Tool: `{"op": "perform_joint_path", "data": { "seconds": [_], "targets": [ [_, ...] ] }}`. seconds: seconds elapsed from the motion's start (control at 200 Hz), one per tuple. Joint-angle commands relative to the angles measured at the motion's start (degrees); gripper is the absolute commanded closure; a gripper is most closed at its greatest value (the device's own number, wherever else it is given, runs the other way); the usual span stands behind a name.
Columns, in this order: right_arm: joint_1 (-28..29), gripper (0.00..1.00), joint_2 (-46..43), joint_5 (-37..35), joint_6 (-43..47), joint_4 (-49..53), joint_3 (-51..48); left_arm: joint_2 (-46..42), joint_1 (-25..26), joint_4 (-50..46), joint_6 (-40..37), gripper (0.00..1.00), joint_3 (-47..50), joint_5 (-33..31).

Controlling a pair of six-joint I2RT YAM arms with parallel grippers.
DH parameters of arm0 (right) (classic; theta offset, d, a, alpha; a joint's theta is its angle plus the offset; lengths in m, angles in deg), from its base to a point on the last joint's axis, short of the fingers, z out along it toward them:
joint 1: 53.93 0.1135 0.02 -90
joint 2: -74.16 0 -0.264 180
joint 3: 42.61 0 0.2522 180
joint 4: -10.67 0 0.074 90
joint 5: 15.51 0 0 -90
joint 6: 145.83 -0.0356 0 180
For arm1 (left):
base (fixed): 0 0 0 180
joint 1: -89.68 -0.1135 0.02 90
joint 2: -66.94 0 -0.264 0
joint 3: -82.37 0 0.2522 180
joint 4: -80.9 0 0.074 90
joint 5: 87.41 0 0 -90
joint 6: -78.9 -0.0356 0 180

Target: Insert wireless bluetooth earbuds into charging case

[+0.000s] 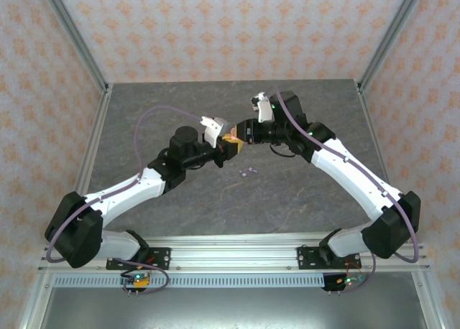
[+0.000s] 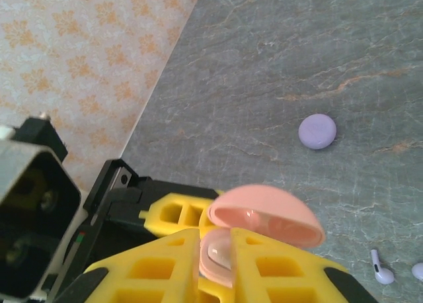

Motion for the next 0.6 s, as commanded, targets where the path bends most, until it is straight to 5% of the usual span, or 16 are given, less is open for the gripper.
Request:
{"op": "perform_joint_path", "data": {
  "seconds": [0.0, 0.21, 0.596],
  "targets": [
    [0.31, 0.8, -1.57, -5.08, -0.96, 0.5, 0.98, -0.62, 1.17, -3.68, -5.53, 0.89, -2.18, -0.01],
    [0.11, 0.79, 0.86, -8.55, -1.69, 7.11, 4.87, -2.53, 3.35, -9.33, -11.71, 0.89, -2.57, -0.35],
    [-0.24, 0.76, 5.86, -4.43, -0.78, 13.8, 9.33, -4.59, 4.5, -12.23, -16.56, 0.89, -2.74, -0.82]
  ]
}}
